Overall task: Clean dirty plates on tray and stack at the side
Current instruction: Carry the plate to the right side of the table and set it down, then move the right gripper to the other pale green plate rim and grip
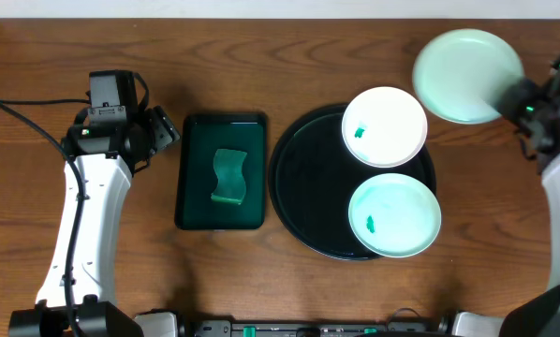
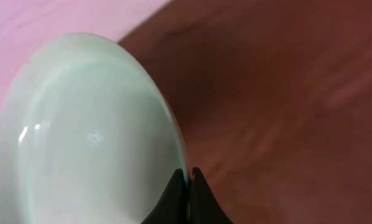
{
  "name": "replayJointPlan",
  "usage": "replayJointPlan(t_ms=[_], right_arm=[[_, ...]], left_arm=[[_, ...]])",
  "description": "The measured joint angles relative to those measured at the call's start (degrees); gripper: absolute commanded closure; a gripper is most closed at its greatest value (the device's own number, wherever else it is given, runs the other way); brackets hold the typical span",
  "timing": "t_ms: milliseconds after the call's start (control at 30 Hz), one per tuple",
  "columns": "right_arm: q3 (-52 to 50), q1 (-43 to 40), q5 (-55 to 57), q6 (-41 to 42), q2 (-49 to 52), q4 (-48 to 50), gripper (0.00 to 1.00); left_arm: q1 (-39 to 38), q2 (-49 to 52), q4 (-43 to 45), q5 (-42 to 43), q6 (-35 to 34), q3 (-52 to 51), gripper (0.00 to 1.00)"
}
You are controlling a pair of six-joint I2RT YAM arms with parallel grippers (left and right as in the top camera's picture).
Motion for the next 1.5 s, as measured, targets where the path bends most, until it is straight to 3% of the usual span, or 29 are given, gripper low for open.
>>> replayJointPlan(t_ms=[267,867,933,1067,1133,1300,1500], right_arm=[[-1.4,-5.2,8.3,0.1,1.4,-3.6,0.99],[-5.1,-5.1,9.0,0.1,17.3,-5.1,0.98],[-5.1,-5.1,8.5,0.1,18.5,-5.8,0.92],[-5.1,-5.1,6.9,-0.4,20.3,-7.0,0.64],[-5.1,-5.1,5.8,-1.2,20.3,-7.4,0.58],[-3.2,-5.1,3.3,-2.7,20.5,-14.2,0.54],[8.9,-3.9,2.6,-5.4,20.5,-27.2,0.51]], left_arm=[[0.0,0.0,0.0,0.0,0.0,0.0,0.21],[0.0,0.0,0.0,0.0,0.0,0.0,0.21],[0.0,0.0,0.0,0.0,0.0,0.0,0.21],[0.0,0.0,0.0,0.0,0.0,0.0,0.21],[0.0,0.0,0.0,0.0,0.0,0.0,0.21],[0.0,0.0,0.0,0.0,0.0,0.0,0.21],[0.0,0.0,0.0,0.0,0.0,0.0,0.21]])
